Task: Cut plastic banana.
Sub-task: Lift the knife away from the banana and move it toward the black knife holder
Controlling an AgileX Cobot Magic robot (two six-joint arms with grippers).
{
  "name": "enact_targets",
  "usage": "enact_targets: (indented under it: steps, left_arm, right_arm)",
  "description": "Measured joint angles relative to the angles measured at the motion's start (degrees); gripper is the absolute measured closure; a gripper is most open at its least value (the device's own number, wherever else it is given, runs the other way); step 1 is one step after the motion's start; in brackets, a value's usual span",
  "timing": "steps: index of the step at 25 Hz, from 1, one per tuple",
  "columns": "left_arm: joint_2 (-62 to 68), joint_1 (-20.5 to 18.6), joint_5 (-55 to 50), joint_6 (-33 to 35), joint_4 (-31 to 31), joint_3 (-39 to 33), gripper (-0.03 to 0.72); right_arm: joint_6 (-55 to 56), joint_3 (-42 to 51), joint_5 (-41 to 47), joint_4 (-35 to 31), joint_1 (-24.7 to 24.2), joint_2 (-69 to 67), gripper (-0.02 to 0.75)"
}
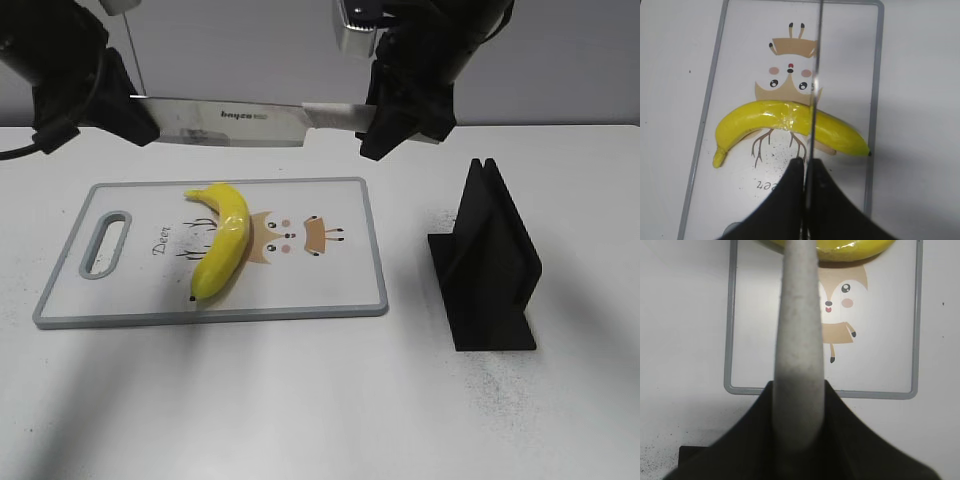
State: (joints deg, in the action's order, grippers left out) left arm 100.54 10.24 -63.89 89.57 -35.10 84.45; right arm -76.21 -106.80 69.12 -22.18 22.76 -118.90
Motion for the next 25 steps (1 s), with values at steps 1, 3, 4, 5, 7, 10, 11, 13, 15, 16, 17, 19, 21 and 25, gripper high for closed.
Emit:
enact_targets:
  steps: [1,3,4,5,7,10,11,13,15,16,17,19,21,25]
  left_arm:
    - [0.0,0.0,0.06,0.11,0.0,0.0,0.705]
    - [0.0,0.0,0.38,-0.02,0.0,0.0,0.685]
    - [0.0,0.0,0.52,0.04,0.0,0.0,0.663]
    - [0.0,-0.04,0.65,0.04,0.0,0.0,0.627]
    - [0.0,-0.11,0.69,0.04,-0.21,0.0,0.521]
    - [0.0,-0.11,0.92,0.04,-2.49,0.0,0.336]
    - [0.0,-0.11,1.17,-0.15,-3.59,0.0,0.285]
    - [0.0,-0.11,3.13,-3.3,-5.14,0.0,0.194]
    - [-0.34,-0.11,6.51,-10.55,-5.12,0.0,0.149]
    - [-0.82,-0.29,8.45,-14.15,-4.09,-0.01,0.138]
    - [-1.37,-0.51,9.9,-18.47,-2.95,-0.06,0.131]
    - [-3.06,-1.14,12.7,-26.45,0.59,-0.06,0.124]
    - [-4.77,-1.88,14.01,-35.89,4.03,-0.06,0.123]
    - [-7.68,-3.55,12.59,-54.36,11.96,0.23,0.121]
  right_arm:
    - [0.0,0.0,0.0,-0.21,0.0,0.0,0.577]
    - [0.07,0.0,0.0,-0.21,0.0,0.0,0.577]
    - [0.14,0.0,0.06,-0.07,0.0,0.0,0.577]
    - [0.16,0.0,0.12,0.1,0.0,0.0,0.577]
    - [0.21,0.0,0.12,0.51,-0.06,0.0,0.577]
    - [0.21,0.0,0.12,0.68,-0.06,0.0,0.577]
    - [0.45,0.0,0.12,0.68,-0.06,0.0,0.577]
    - [2.54,0.0,0.12,0.68,-0.06,0.0,0.578]
    - [7.93,0.0,0.22,1.14,-0.06,0.17,0.578]
    - [10.63,0.0,0.24,1.78,-0.06,0.46,0.578]
    - [13.74,0.0,0.29,2.93,-0.06,0.9,0.578]
    - [18.29,-0.21,0.35,5.4,-0.01,2.02,0.578]
    - [21.88,-0.72,0.44,6.47,-0.12,3.37,0.578]
    - [30.08,-1.98,0.64,6.66,-0.12,5.51,0.578]
